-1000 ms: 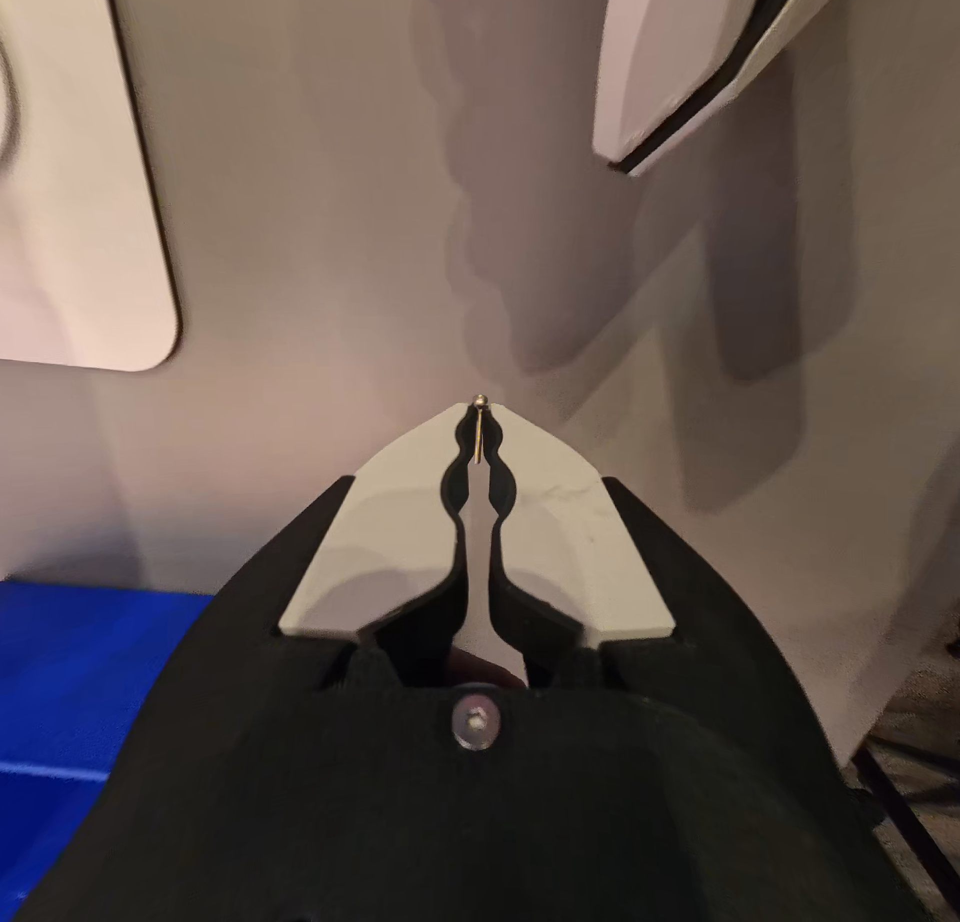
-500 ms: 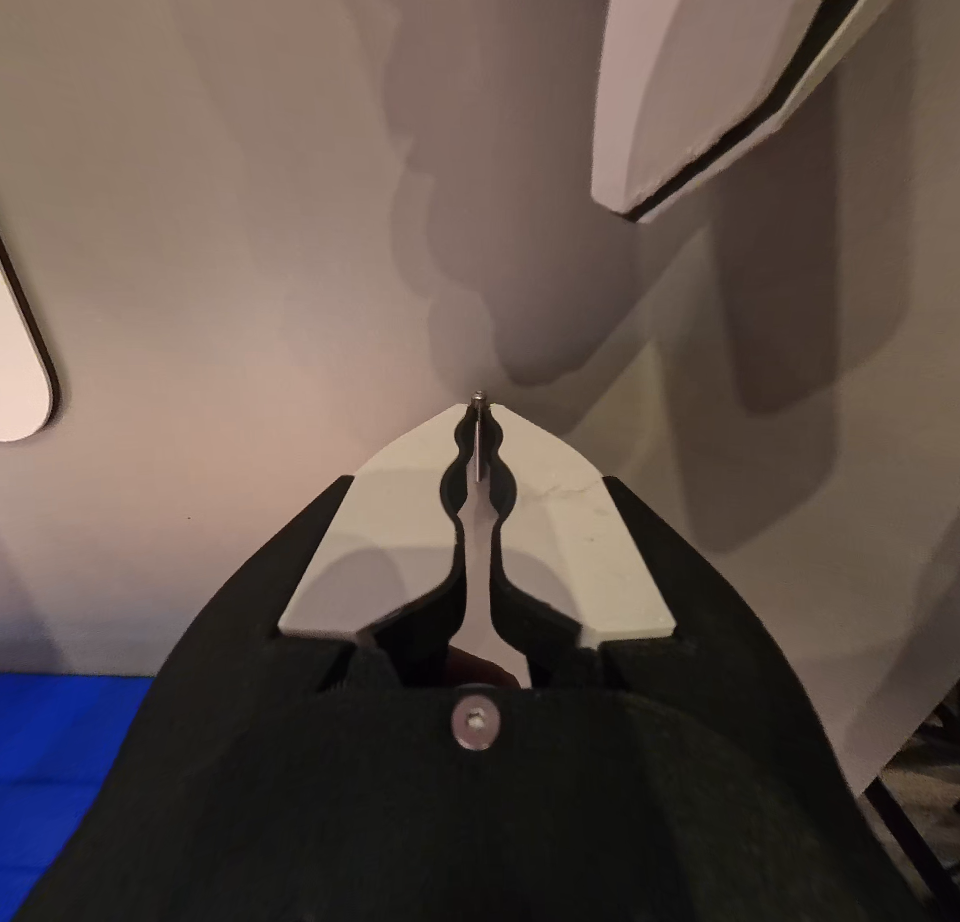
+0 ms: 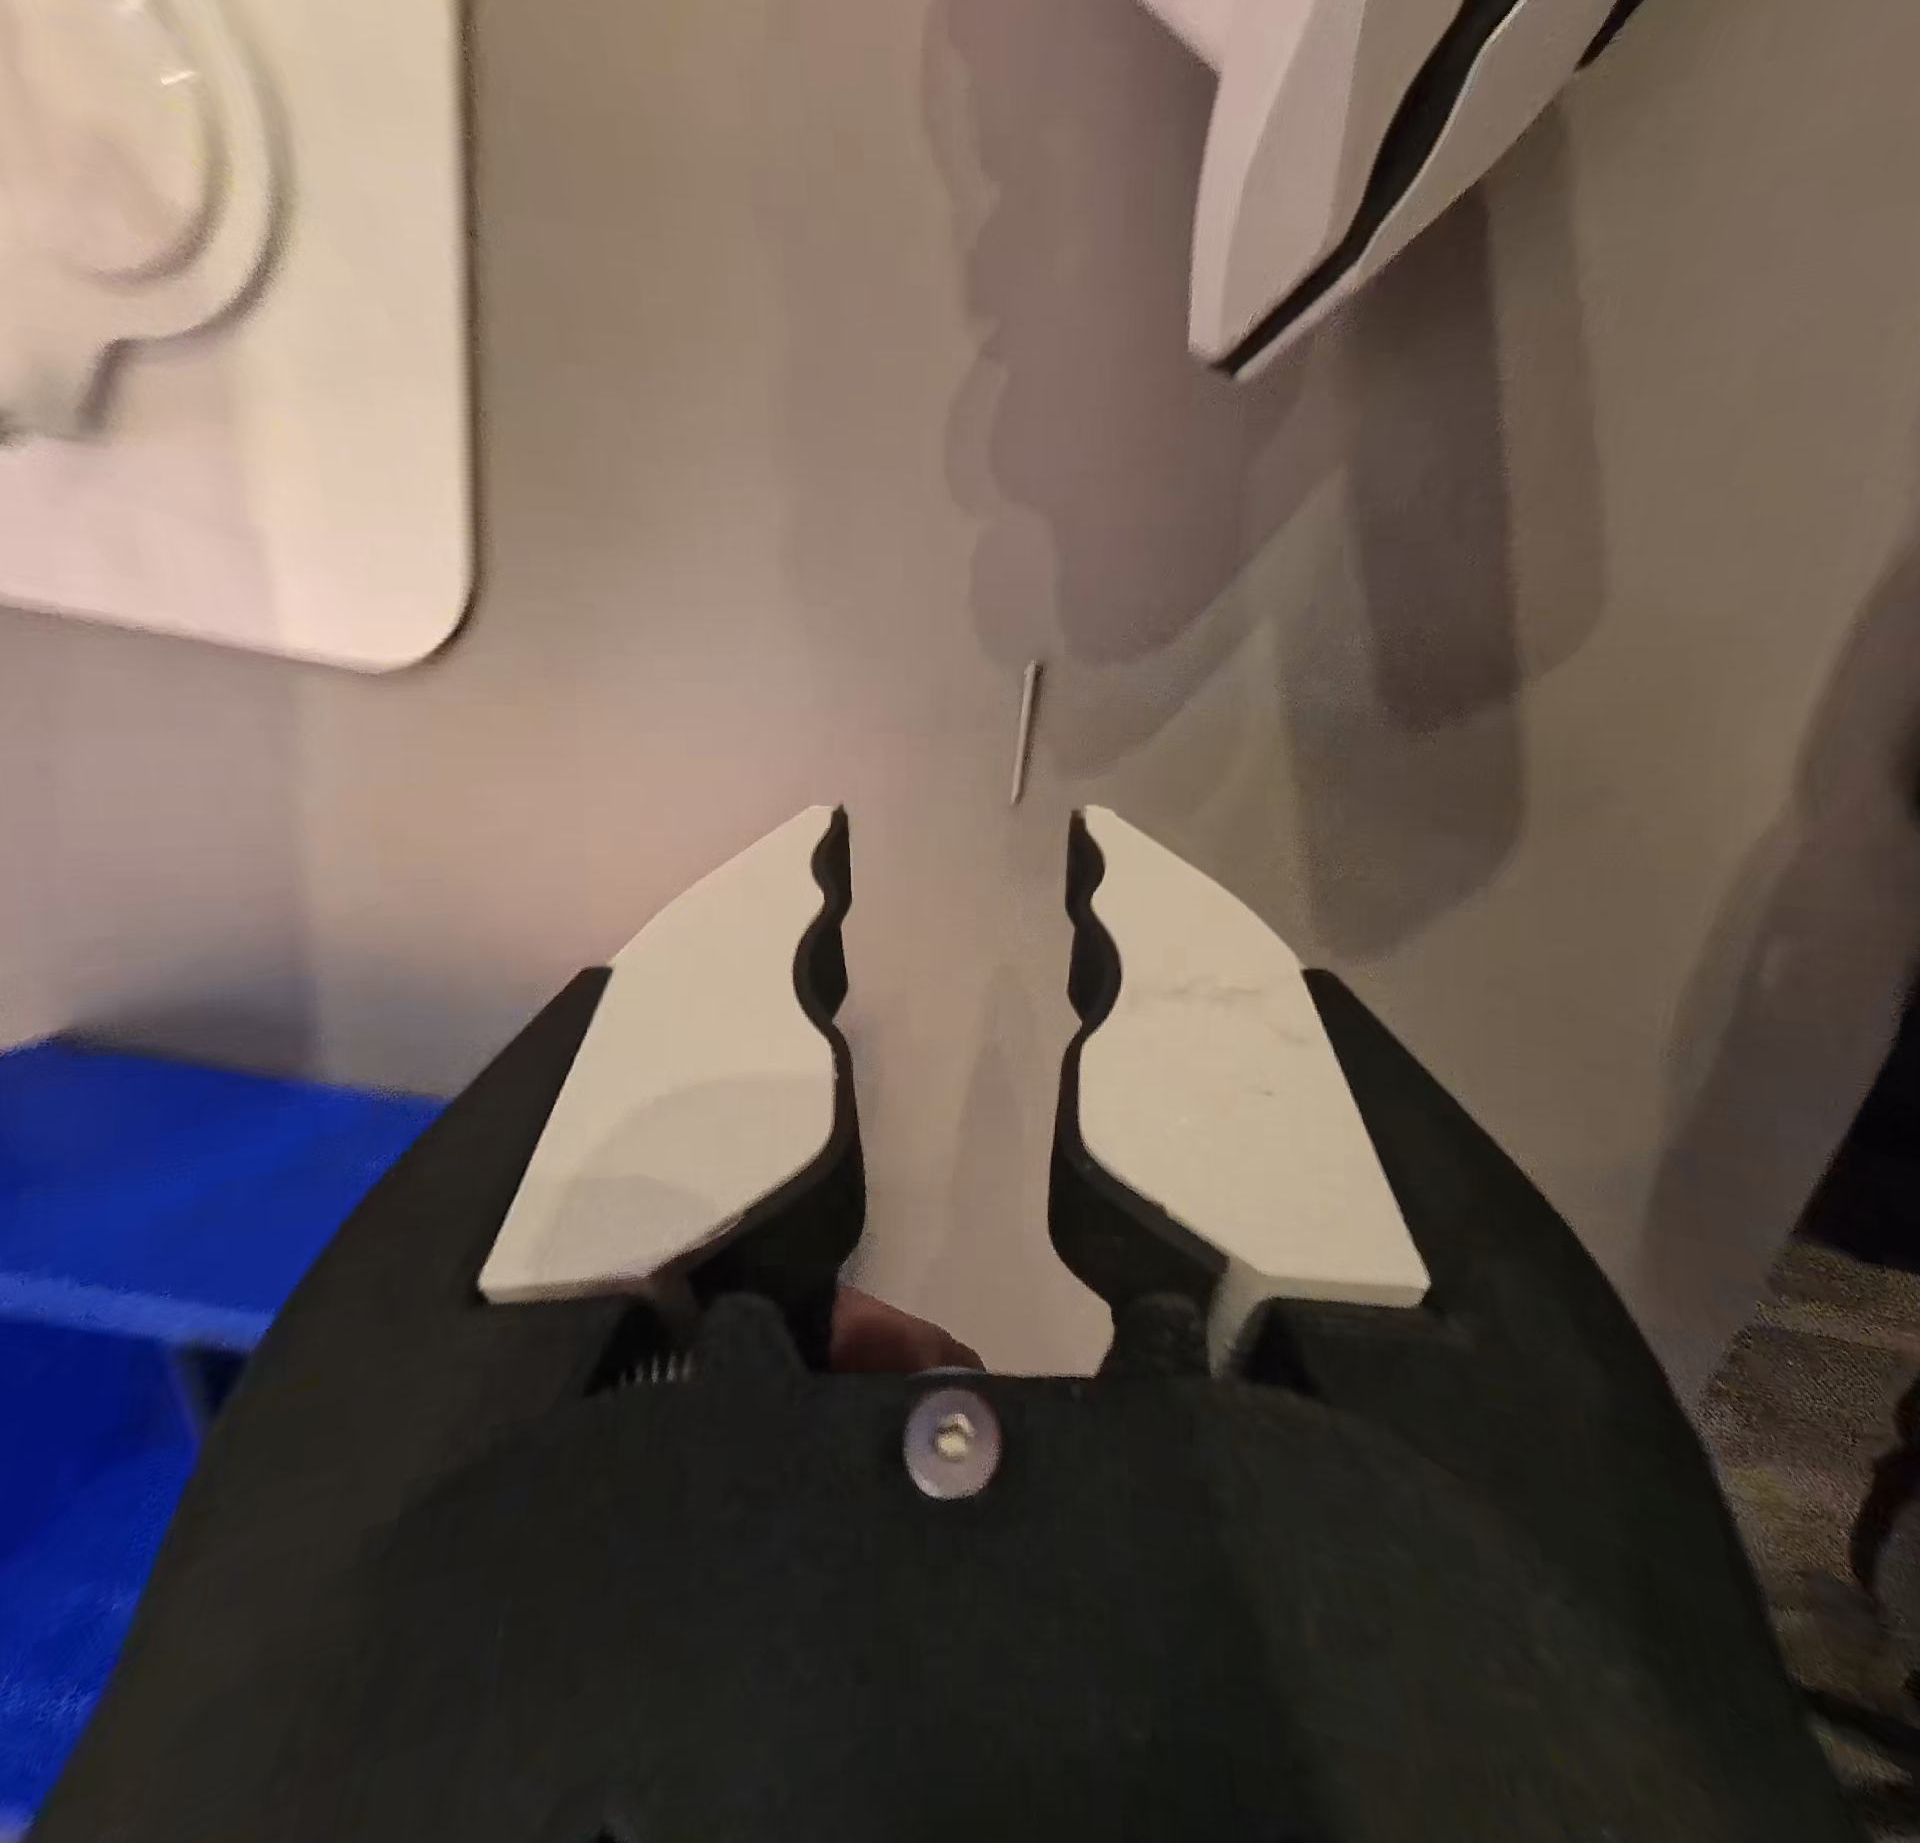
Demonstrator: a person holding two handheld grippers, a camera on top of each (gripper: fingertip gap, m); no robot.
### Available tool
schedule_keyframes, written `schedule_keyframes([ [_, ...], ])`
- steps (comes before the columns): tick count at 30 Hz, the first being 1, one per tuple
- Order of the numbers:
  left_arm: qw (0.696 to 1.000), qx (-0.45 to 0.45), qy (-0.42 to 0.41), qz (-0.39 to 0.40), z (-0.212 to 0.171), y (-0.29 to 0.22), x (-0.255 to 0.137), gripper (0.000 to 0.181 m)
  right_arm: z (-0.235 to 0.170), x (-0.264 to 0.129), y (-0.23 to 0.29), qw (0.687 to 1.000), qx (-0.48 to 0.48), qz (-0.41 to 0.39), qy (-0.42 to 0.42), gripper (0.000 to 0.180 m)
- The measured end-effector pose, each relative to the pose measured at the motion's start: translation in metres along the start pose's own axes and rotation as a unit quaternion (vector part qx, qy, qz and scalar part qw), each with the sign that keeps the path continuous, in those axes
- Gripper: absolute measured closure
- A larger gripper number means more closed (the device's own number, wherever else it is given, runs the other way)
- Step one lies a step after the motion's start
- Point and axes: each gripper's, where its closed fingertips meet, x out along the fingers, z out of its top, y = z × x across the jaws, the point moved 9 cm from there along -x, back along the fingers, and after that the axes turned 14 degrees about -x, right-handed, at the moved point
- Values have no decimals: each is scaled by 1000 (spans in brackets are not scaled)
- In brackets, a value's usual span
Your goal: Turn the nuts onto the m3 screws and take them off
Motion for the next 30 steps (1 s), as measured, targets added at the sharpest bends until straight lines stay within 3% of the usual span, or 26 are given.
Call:
schedule_keyframes([
  [1,1000,-1,0,23,-4,6,-17,144,0,0,0,1000,2,-1,-1,179],
  [5,990,34,35,135,-29,47,-83,148,-1,0,-1,1000,8,0,-2,179],
  [8,976,79,100,179,-58,89,-102,148,-2,0,-1,1000,10,2,-3,179],
  [12,960,111,219,134,-99,127,-83,153,-3,0,0,1000,12,6,-3,179],
  [16,955,89,276,56,-129,148,-55,149,-5,0,0,1000,20,11,-6,179],
  [20,932,95,347,37,-156,162,-31,148,-7,0,-1,999,29,13,-8,179],
  [23,933,64,355,2,-169,165,-18,146,-7,0,-1,999,34,15,-10,179],
  [26,918,91,387,10,-177,166,-9,157,-8,-1,-2,999,40,16,-13,179],
  [30,909,91,406,-5,-185,161,5,155,-8,-1,-2,999,42,14,-14,180],
])
